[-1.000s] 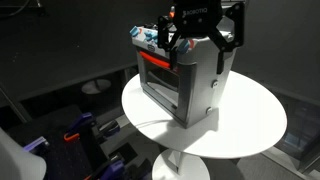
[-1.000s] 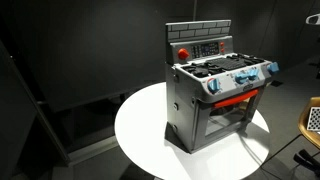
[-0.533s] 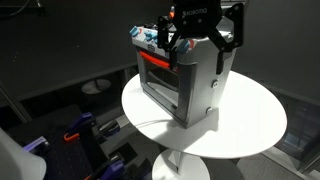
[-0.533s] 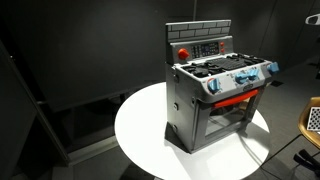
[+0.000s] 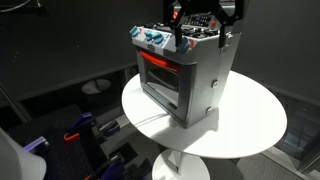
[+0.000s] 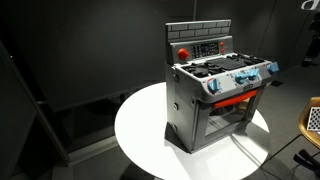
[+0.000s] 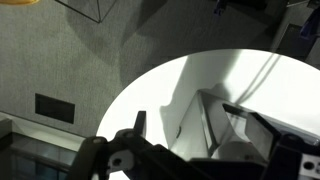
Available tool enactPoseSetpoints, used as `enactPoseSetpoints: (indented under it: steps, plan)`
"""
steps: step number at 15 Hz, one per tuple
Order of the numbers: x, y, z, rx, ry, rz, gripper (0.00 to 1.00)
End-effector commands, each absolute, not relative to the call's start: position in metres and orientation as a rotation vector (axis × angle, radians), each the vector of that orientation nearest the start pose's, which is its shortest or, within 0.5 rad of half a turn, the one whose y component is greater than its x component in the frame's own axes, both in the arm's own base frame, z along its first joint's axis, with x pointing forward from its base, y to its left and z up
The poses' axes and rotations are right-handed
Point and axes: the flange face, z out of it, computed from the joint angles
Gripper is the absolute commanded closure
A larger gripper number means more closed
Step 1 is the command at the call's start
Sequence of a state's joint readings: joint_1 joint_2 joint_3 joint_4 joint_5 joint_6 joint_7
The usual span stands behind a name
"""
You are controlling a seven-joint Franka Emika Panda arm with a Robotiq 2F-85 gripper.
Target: Push the top orange button on the right side of the stove
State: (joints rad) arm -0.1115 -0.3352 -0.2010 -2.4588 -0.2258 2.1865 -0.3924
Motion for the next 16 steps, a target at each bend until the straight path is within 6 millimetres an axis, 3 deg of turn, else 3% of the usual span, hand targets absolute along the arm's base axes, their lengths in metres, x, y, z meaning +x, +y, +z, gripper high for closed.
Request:
enactPoseSetpoints:
  steps: [1,7,16]
  plan:
    - [0.438,-0.134,0.449,-3.253,-0.3,-0.17,0.0]
    - [0.48,-0.119,0.467,-3.274,-0.188,-0.417,0.0]
    - [0.541,-0.098,0.455,-3.261,-0.08,-0.599,0.0]
